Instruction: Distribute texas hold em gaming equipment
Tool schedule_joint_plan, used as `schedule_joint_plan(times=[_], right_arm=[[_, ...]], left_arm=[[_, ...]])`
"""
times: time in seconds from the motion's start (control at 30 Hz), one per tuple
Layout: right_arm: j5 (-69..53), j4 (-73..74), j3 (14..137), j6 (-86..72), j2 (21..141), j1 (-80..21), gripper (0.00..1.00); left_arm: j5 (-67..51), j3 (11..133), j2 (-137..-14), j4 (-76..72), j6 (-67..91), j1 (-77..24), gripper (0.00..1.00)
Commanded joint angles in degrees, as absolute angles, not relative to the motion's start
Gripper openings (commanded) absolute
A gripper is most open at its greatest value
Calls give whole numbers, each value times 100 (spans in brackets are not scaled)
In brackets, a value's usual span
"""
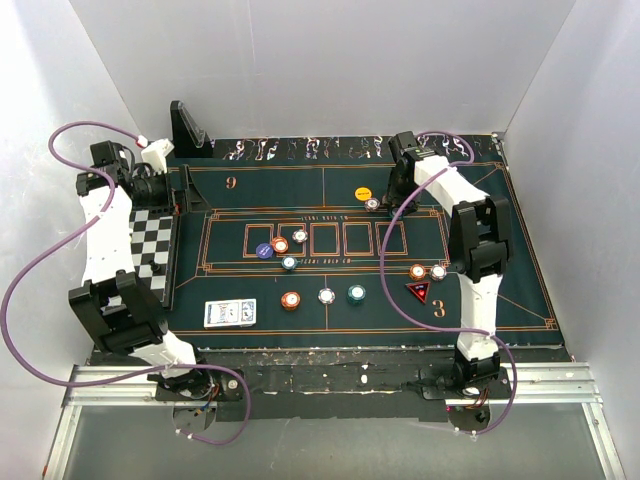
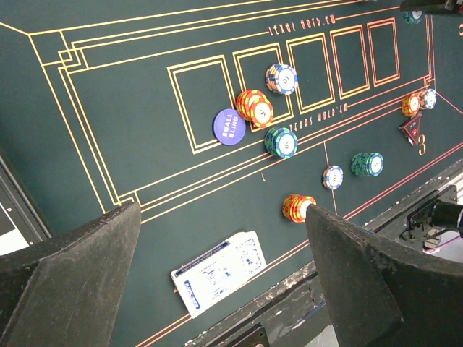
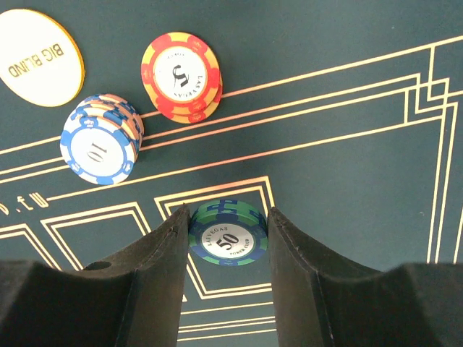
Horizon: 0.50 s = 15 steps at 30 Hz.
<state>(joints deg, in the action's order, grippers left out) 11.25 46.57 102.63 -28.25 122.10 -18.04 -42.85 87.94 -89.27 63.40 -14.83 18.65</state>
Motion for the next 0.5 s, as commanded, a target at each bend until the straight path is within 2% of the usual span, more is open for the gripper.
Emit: schedule_joint_plan(times=[0.0, 0.1, 0.23, 0.33, 0.47], right_arm=[[1099, 4658, 10617, -2795, 12375, -1828, 19], [1064, 4658, 10731, -2821, 12515, -1802, 20], [1028, 4685, 10846, -2865, 12674, -1775, 27], [1011, 4693, 10907, -2865, 12744, -1767, 37], [1072, 4737, 10969, -2848, 12753, -1767, 60]], left_arm=[[-4333, 8974, -8938, 6337, -1556, 1898, 98], [-4359, 8956, -8956, 6319, -1538, 1898, 98], [-4324, 9035, -9009, 6346, -1538, 1898, 98], [-4316, 9062, -9009, 6337, -1529, 1898, 98], [-4333, 9009, -9018, 6346, -1547, 1890, 98]])
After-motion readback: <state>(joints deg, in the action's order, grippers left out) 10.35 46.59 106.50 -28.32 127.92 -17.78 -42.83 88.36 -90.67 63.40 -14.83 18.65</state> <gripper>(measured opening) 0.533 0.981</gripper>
